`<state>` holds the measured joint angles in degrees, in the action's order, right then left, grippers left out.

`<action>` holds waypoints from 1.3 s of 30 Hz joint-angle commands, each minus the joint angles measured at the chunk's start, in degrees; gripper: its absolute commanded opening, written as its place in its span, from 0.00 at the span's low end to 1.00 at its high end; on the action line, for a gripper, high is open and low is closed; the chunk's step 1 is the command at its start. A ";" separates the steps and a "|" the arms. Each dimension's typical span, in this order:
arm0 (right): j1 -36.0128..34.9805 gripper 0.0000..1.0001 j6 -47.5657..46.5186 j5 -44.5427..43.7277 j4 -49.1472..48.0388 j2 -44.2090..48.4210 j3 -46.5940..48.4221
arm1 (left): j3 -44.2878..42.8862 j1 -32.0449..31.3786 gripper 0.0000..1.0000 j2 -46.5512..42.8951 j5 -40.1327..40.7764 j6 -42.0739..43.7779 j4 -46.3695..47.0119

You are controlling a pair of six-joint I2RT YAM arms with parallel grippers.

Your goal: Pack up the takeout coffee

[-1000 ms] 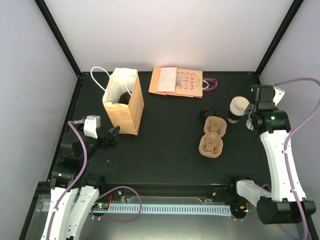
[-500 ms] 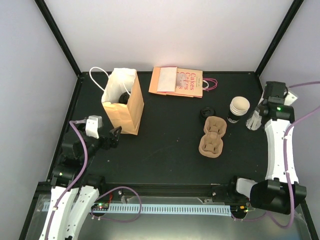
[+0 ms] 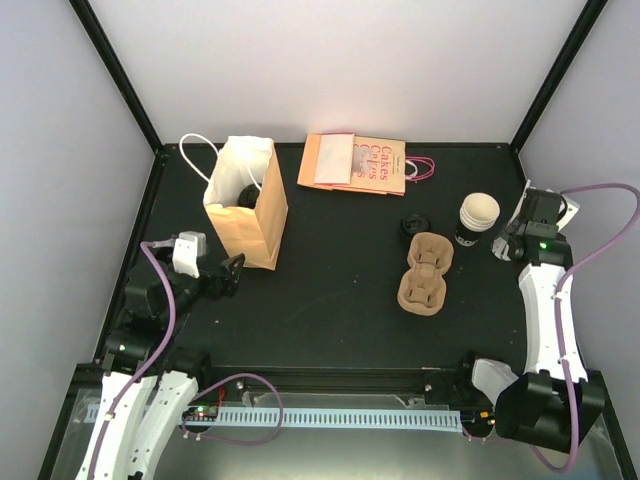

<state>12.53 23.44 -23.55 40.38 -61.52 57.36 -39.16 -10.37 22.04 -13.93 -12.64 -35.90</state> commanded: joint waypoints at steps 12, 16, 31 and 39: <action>0.21 0.33 -5.62 -4.72 -6.43 -7.91 5.54 | -0.04 -1.36 0.99 -0.06 1.02 -0.39 1.75; 0.50 0.32 -4.84 -6.50 -6.47 -9.23 5.67 | -0.03 -1.54 0.99 0.06 1.15 -0.38 1.72; 0.86 0.01 -4.65 -6.68 -3.77 -8.40 8.22 | -0.04 -1.49 0.99 -0.12 1.28 -0.44 1.72; 0.81 0.01 -3.48 -8.27 0.82 -5.87 11.49 | -0.04 -1.58 0.99 -0.04 1.28 -0.40 1.76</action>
<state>13.02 18.57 -29.34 38.44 -69.91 65.98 -39.05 -11.66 22.11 -13.15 -12.67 -35.90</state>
